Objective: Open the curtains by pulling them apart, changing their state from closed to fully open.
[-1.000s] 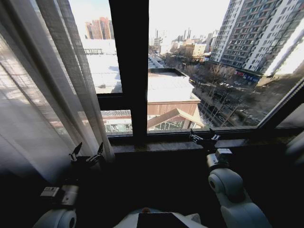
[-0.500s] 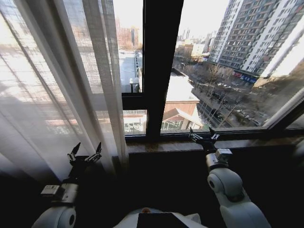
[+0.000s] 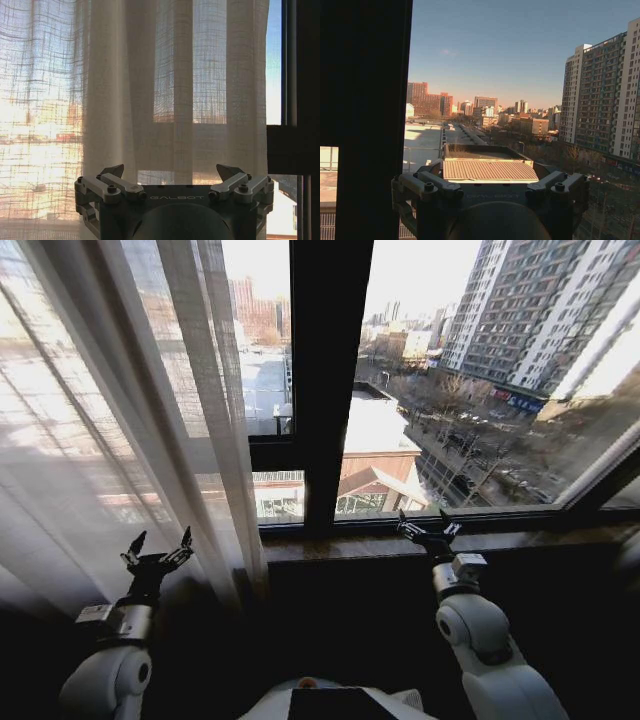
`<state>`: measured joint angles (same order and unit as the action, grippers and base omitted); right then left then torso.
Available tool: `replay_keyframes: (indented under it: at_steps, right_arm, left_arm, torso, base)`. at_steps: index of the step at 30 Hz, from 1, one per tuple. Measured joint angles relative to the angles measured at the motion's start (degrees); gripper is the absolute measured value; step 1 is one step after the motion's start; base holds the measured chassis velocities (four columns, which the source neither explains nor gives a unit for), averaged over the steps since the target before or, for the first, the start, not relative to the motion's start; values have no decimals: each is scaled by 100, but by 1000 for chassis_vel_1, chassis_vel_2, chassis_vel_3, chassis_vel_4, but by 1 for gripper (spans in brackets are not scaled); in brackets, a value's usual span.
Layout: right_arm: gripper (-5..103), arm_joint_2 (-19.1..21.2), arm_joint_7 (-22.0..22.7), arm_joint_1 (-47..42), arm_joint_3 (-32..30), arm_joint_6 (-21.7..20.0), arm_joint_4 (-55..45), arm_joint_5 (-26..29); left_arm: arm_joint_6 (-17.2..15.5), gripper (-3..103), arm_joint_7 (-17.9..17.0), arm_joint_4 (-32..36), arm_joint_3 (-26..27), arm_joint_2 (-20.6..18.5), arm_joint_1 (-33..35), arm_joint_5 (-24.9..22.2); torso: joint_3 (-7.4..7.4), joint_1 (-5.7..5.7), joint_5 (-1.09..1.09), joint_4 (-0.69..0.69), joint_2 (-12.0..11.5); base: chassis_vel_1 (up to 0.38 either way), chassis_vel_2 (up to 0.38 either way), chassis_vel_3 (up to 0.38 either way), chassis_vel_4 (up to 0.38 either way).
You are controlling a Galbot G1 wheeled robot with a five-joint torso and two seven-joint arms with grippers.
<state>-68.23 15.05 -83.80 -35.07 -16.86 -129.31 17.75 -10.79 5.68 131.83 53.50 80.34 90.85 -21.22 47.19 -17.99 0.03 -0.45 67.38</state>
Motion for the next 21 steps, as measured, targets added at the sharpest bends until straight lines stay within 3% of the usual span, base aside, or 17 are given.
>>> replay_keyframes:
  at_steps: [5, 15, 16, 21]
  right_arm:
    - [100, 11, 2, -5, -3, 5, 1, 3]
    - [100, 69, 9, 19, -6, 10, 33, 4]
    - [100, 84, 12, 48, -5, 15, 62, 5]
    - [100, 73, 15, 45, -9, 89, 120, 3]
  left_arm:
    - [-325, 100, 2, -268, 110, -273, -507, -265]
    - [-498, 100, 7, -910, 191, -717, -1036, -532]
    - [-545, 100, 181, -1249, 190, -990, -1233, -643]
    - [-720, 100, 672, -1507, 189, -1293, -1362, -825]
  torso:
    - [0, 0, -3, 1, 0]
    - [0, 0, -2, 1, 0]
    - [0, 0, -4, 1, 0]
    - [0, -1, -3, 1, 0]
  base:
    - [0, 0, 0, 0]
    - [0, 0, 0, 0]
    - [0, 0, 0, 0]
    - [0, 0, 0, 0]
